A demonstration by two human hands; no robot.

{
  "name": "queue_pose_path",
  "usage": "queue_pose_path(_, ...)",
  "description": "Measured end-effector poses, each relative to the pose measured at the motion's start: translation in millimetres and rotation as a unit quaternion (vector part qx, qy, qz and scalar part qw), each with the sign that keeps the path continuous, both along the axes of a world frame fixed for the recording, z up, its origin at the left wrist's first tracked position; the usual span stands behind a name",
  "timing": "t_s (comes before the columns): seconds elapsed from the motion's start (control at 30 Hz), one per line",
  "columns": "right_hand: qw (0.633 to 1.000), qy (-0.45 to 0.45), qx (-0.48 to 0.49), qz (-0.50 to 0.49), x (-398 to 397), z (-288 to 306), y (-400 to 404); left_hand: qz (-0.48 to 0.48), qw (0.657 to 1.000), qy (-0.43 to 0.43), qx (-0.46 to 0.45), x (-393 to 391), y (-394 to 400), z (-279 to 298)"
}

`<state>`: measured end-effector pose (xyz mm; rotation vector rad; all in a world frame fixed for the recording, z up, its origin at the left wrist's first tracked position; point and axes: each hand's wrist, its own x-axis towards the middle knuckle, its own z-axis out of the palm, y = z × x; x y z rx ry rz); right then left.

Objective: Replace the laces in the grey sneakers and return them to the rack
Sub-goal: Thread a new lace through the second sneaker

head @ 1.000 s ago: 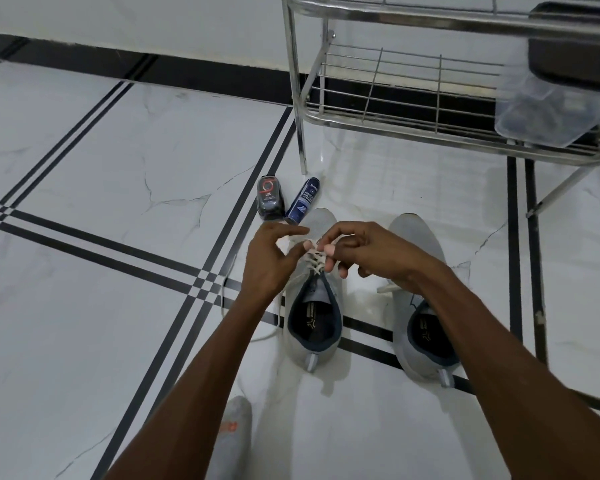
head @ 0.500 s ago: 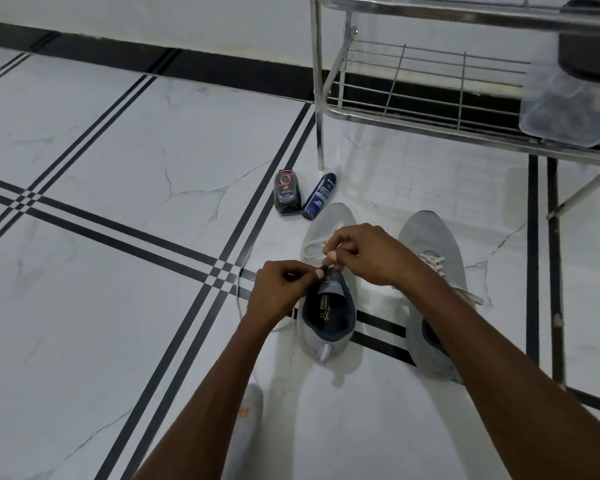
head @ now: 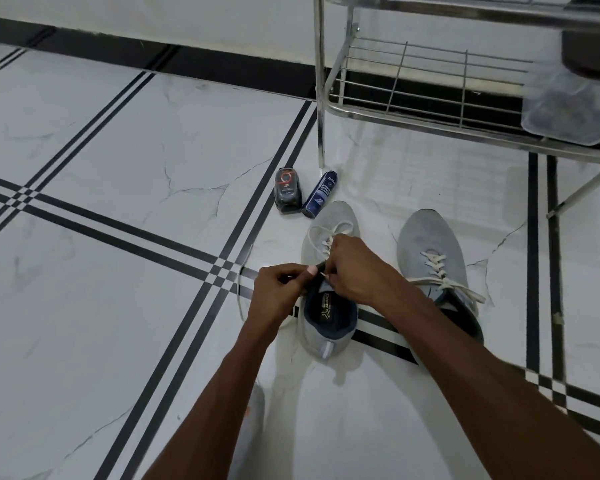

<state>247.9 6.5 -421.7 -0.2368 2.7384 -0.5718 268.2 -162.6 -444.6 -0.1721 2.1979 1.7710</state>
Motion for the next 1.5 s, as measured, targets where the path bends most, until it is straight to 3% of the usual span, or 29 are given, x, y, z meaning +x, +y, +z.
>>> queue_pose_path(0.23,0.999,-0.010,-0.017,-0.030,-1,-2,2,-0.017,0.999,0.028,-0.012,-2,-1,3)
queue_pose_path(0.57,0.964,0.042,-0.182,-0.191,10,5,10,0.015,0.999,-0.022,-0.040,-7,13,1)
queue_pose_path(0.67,0.975,-0.040,-0.149,-0.163,12,10,9,0.028,0.998,-0.009,-0.057,-7,16,1)
queue_pose_path(0.77,0.972,-0.056,-0.152,-0.170,14,7,6,0.020,0.999,-0.004,-0.049,-4,18,2)
queue_pose_path(0.87,0.961,-0.068,-0.179,-0.199,14,6,7,0.223,0.973,-0.058,0.002,-11,-1,2)
queue_pose_path(0.93,0.958,-0.080,-0.186,-0.206,15,6,8,0.385,0.920,-0.040,-0.056,-19,-27,1)
queue_pose_path(0.97,0.957,-0.083,-0.185,-0.206,15,5,9,0.419,0.903,-0.005,-0.096,-21,-39,0)
queue_pose_path(1.03,0.958,-0.085,-0.180,-0.207,14,5,8,0.364,0.911,0.108,-0.163,-22,-47,2)
queue_pose_path(1.13,0.959,-0.093,-0.173,-0.202,12,6,8,0.073,0.941,0.240,-0.227,-20,-27,-2)
queue_pose_path(1.2,0.961,-0.093,-0.173,-0.195,12,7,9,-0.092,0.933,0.245,-0.246,-21,-9,-10)
queue_pose_path(1.27,0.963,-0.090,-0.173,-0.186,13,8,10,-0.121,0.939,0.202,-0.250,-21,0,-12)
queue_pose_path(1.37,0.960,-0.092,-0.183,-0.193,16,6,12,0.043,0.945,0.162,-0.282,-19,-11,-7)
queue_pose_path(1.43,0.960,-0.091,-0.182,-0.192,17,4,12,0.203,0.906,0.097,-0.358,-20,-27,0)
queue_pose_path(1.5,0.963,-0.086,-0.175,-0.188,17,4,11,0.257,0.888,0.094,-0.368,-19,-37,1)
